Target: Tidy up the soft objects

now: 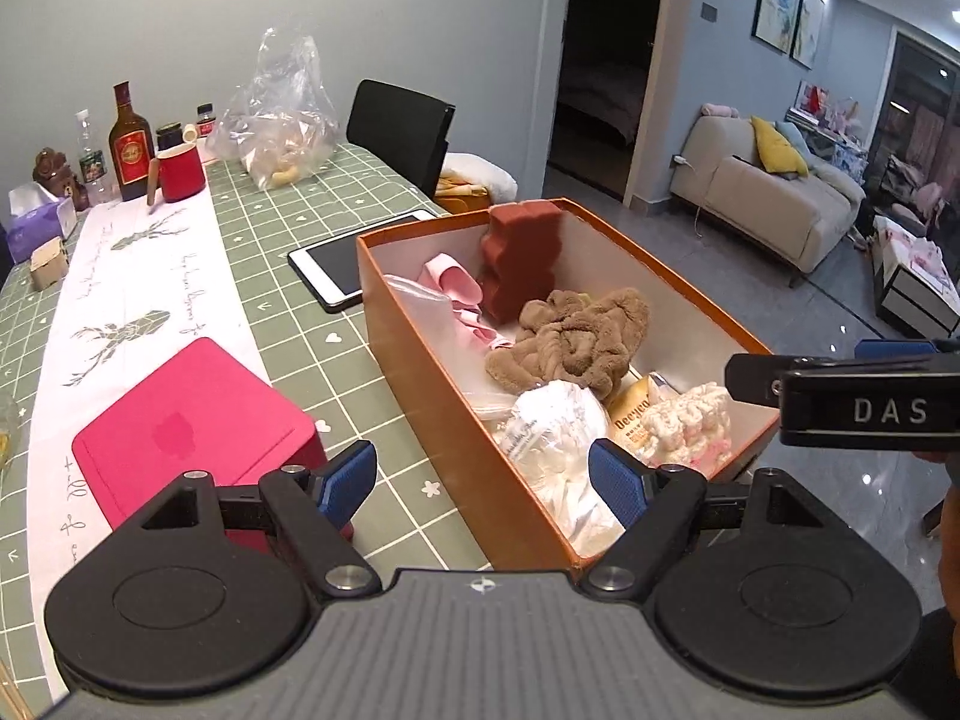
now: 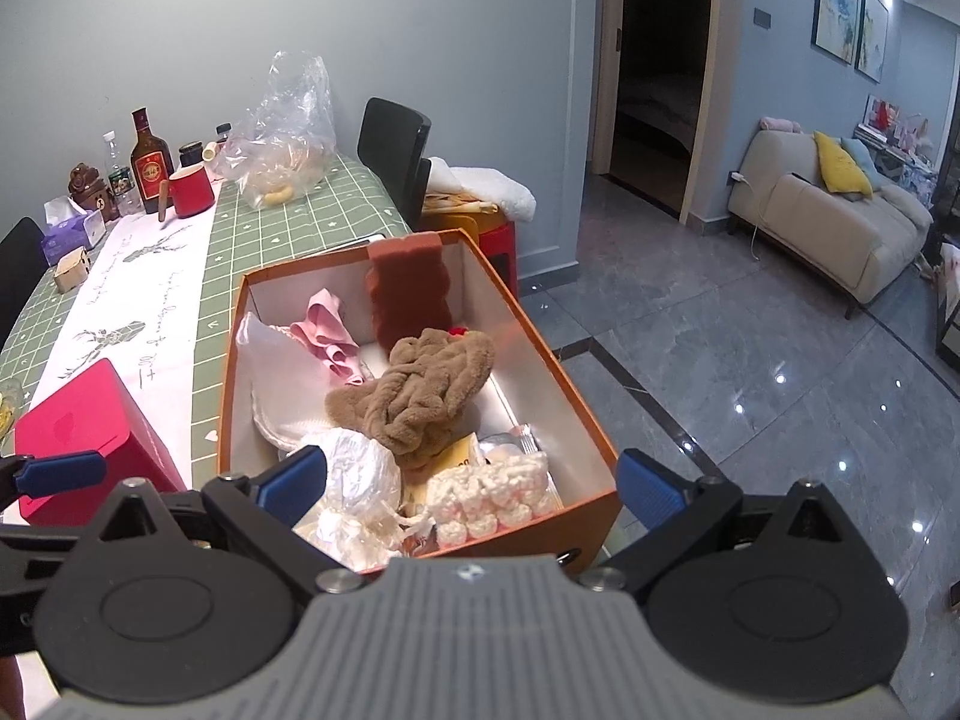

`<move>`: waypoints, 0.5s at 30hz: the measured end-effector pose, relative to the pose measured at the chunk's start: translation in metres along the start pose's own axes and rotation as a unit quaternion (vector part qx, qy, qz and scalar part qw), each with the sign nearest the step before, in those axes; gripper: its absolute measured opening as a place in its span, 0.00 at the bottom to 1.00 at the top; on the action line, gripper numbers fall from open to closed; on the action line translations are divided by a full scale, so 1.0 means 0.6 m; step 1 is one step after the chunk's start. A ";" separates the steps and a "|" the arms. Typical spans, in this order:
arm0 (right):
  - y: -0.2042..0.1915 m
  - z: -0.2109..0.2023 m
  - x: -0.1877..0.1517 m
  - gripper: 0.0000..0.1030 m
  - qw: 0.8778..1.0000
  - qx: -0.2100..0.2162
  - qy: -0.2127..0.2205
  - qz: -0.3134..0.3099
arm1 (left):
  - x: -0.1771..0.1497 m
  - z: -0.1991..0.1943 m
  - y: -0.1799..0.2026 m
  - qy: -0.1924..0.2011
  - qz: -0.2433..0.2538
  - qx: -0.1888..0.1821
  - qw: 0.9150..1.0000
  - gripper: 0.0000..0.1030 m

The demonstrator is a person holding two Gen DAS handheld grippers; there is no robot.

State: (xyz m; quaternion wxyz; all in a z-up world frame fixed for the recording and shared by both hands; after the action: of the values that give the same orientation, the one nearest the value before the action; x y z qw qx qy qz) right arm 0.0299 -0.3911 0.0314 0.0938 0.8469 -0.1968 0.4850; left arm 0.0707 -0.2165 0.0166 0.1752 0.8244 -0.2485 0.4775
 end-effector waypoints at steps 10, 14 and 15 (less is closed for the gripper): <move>0.007 -0.001 0.000 0.97 1.000 -0.003 0.000 0.004 | -0.001 0.002 0.005 -0.002 -0.002 -0.002 1.000 0.91; 0.007 -0.001 0.000 0.97 1.000 -0.001 0.000 0.003 | -0.001 0.002 0.004 -0.002 -0.004 -0.004 1.000 0.91; 0.006 -0.002 0.000 0.97 1.000 0.000 0.000 0.002 | -0.001 0.002 0.004 -0.003 -0.006 -0.006 1.000 0.91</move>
State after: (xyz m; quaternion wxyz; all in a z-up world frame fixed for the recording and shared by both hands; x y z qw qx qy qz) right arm 0.0275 -0.3939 0.0318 0.0924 0.8465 -0.1988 0.4851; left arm 0.0697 -0.2191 0.0154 0.1821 0.8262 -0.2473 0.4724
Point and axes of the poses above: each gripper's, at about its wrist camera, not at the fingertips, and z roughly the way its jaws point, y to its right, x to its top, the point moved 8 cm from there along z, roughly the way its jaws point, and after that the axes turned 15 degrees about y, right-handed, at the moved point
